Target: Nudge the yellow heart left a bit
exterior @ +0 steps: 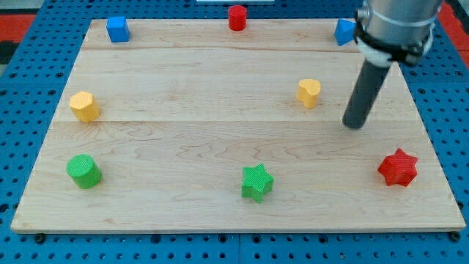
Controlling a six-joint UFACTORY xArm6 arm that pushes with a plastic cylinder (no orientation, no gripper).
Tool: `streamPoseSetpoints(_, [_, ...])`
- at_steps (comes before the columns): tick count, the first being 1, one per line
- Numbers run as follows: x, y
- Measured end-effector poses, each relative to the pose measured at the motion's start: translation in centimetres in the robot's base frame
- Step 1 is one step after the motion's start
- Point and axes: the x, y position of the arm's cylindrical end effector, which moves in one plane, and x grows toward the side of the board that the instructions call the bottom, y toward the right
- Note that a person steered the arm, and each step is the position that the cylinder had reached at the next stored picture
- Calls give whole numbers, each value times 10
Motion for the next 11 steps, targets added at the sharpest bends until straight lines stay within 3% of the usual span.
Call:
streamPoseSetpoints(1, [-8,-85])
streamPoseSetpoints(3, [-64,-108])
streamPoseSetpoints(4, [-56,-139])
streamPoseSetpoints(5, [-38,-53])
streamPoseSetpoints(6, [-54,2])
streamPoseSetpoints(8, [-76,-30])
streamPoseSetpoints(11, [-78,-33])
